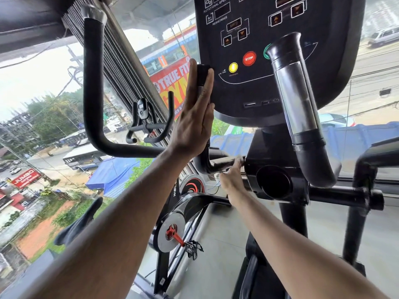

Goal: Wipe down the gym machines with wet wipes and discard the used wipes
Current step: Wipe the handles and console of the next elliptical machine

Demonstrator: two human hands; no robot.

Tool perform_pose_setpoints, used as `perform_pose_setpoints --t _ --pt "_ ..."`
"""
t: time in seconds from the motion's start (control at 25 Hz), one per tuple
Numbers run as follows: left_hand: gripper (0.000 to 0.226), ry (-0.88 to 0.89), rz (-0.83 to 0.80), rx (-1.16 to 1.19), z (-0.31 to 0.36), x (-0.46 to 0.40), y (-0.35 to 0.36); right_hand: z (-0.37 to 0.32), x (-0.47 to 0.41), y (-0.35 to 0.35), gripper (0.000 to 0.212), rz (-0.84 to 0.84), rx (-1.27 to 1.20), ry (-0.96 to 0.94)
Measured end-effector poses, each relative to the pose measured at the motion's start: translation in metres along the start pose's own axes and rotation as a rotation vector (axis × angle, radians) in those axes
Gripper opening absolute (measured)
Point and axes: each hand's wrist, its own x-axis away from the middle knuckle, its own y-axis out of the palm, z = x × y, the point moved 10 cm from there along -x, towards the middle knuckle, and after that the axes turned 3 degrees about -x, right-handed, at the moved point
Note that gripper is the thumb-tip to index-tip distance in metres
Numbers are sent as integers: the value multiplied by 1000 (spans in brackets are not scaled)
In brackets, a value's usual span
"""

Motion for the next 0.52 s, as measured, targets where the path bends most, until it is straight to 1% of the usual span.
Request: perform_pose_setpoints --t 0.08,0.2,0.32,0.4,0.44,0.52 --pt "53 10 -7 15 1 0 0 -2 1 3 112 34 -17 22" --pt "53 22 -21 33 4 -1 0 -5 11 -5 93 87 -32 -34" --pt "53 19 -6 26 2 -1 -1 -27 32 -22 61 172 72 -198" --pt "54 13 0 -10 1 0 -1 -53 57 -27 39 198 168 -340" --pt "54 2 0 -41 0 0 -1 -67 73 -25 34 186 187 -404" --pt "54 -10 1 -98 0 1 -2 -87 99 -16 31 138 188 -487"
